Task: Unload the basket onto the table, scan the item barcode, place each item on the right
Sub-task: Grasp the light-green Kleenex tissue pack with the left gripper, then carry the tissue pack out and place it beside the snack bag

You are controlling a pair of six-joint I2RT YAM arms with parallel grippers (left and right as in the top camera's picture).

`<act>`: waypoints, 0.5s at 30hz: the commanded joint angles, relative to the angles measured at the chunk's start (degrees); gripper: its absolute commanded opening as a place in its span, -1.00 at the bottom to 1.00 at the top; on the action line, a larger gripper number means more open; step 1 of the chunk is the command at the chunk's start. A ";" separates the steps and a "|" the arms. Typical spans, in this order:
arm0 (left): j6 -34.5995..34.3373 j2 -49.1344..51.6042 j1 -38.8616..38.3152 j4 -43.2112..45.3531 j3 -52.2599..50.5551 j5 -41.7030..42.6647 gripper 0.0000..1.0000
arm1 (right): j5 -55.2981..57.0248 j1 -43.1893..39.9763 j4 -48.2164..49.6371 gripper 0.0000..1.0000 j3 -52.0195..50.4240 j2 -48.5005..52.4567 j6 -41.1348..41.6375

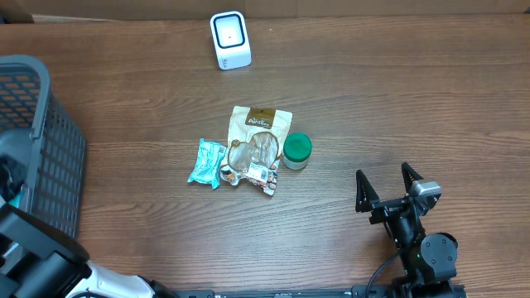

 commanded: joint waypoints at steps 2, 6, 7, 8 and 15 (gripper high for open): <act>-4.94 -4.59 -5.03 -4.13 9.88 4.39 -0.92 | 0.26 -0.04 0.31 1.00 -0.59 -0.63 -0.04; -5.88 -7.37 -10.47 -8.02 17.64 4.70 -0.92 | 0.26 -0.04 0.31 1.00 -0.59 -0.63 -0.04; -5.86 -8.33 -12.11 -8.61 19.30 5.29 -0.91 | 0.26 -0.04 0.31 1.00 -0.59 -0.63 -0.04; -5.88 -9.40 -13.79 -9.18 20.72 6.08 -0.91 | 0.26 -0.04 0.31 1.00 -0.59 -0.63 -0.04; -6.71 -17.99 -26.53 -12.13 23.17 7.45 -0.91 | 0.26 -0.04 0.31 1.00 -0.59 -0.63 -0.04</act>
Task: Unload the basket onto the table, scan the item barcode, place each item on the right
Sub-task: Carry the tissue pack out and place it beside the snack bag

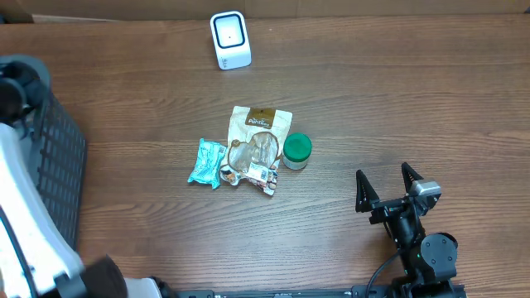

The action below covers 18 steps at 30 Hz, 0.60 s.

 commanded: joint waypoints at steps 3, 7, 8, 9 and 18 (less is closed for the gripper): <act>-1.40 -5.51 -9.90 -3.80 1.29 0.46 -0.91 | 0.26 -0.04 0.33 1.00 -0.59 -0.63 -0.02; -2.86 -5.07 -17.40 -8.17 0.33 0.46 -0.91 | 0.26 -0.04 0.33 1.00 -0.59 -0.63 -0.02; -3.26 -4.68 -19.15 -9.03 -0.83 0.46 -0.92 | 0.26 -0.04 0.33 1.00 -0.59 -0.63 -0.02; -3.76 -4.33 -20.81 -9.60 -2.36 0.48 -0.91 | 0.26 -0.04 0.33 1.00 -0.59 -0.63 -0.02; -9.01 -1.55 -31.43 -1.51 -25.49 0.48 -0.91 | 0.26 -0.04 0.33 1.00 -0.59 -0.63 -0.02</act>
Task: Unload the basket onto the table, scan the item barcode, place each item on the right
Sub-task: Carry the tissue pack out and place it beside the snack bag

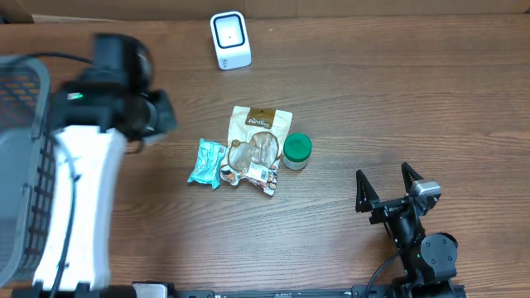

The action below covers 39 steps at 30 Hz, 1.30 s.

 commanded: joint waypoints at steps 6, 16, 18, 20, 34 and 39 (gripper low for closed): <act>-5.18 2.08 -5.68 14.01 -19.26 -4.85 -0.92 | 0.28 -0.04 0.33 1.00 -0.59 -0.63 -0.04; -5.38 9.53 -5.92 35.74 -30.80 -7.28 -0.92 | 0.28 -0.04 0.33 1.00 -0.59 -0.63 -0.04; -5.38 12.04 -6.03 37.53 -31.01 -5.73 -0.91 | 0.28 -0.04 0.33 1.00 -0.59 -0.63 -0.04; -5.35 14.23 -6.54 38.45 -31.01 -3.91 -0.91 | 0.28 -0.04 0.33 1.00 -0.59 -0.63 -0.04; -5.11 16.65 -14.36 41.42 -30.93 1.25 -0.92 | 0.28 -0.04 0.33 1.00 -0.59 -0.63 -0.04; -5.09 16.37 -14.36 40.33 -29.57 0.07 -0.92 | 0.28 -0.04 0.33 1.00 -0.59 -0.63 -0.04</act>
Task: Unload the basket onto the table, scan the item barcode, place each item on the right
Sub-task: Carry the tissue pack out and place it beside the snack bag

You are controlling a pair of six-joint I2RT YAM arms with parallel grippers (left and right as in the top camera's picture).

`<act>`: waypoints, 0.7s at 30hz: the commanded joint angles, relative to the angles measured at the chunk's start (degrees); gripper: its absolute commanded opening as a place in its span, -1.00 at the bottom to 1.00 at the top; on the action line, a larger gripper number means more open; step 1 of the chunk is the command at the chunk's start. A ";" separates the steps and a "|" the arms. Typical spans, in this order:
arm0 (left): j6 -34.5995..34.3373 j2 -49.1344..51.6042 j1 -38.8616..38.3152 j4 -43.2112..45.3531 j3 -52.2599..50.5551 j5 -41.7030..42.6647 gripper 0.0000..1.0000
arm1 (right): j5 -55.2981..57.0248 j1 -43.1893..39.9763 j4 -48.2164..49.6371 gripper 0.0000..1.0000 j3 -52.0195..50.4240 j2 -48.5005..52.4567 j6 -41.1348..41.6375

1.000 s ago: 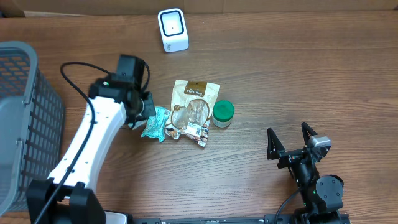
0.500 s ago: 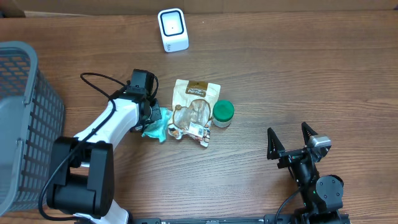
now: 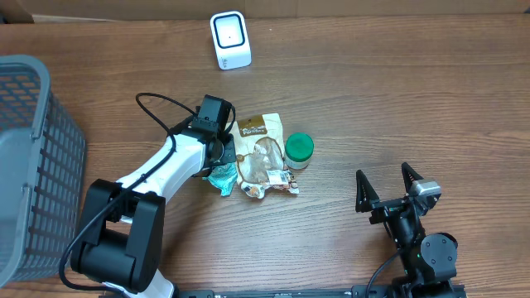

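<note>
A white barcode scanner stands at the far edge of the table. A brown snack pouch lies flat at the middle. A green-lidded jar sits at its right and a teal packet at its left, partly under my left arm. My left gripper is down at the pouch's left edge, over the teal packet. The wrist hides its fingers, so open or shut does not show. My right gripper stands open and holds nothing at the near right, well clear of the items.
A grey mesh basket fills the left side of the table. The left arm's black cable loops above the table left of the items. The table's wooden top shows at the right.
My left arm has moved from beside the basket, left of the items, down onto the pouch's left edge. The pouch has turned and shifted toward me; the teal packet has slid right and nearer.
At first my left arm was low at the near left, by the basket. It then stood by the basket's top corner, then between basket and items. Now it is down at the pouch and teal packet, both shifted. The right arm stayed still and open.
</note>
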 commanded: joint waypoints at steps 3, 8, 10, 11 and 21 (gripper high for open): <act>-0.52 1.66 -0.39 -4.28 3.45 3.02 -0.62 | 0.26 -0.07 0.35 1.00 -0.59 -0.63 -0.04; 2.56 -0.63 -0.26 -13.88 12.72 2.97 0.99 | 0.26 -0.07 0.35 1.00 -0.59 -0.63 -0.04; 5.01 -1.70 0.15 -18.21 17.51 2.93 0.99 | 0.26 -0.07 0.35 1.00 -0.59 -0.63 -0.04; 6.36 -2.34 0.55 -20.74 20.68 2.75 0.98 | 0.26 -0.07 0.35 0.99 -0.59 -0.63 -0.04; 12.63 -6.40 9.20 -46.95 56.33 0.02 0.99 | 0.26 -0.07 0.35 1.00 -0.59 -0.63 -0.04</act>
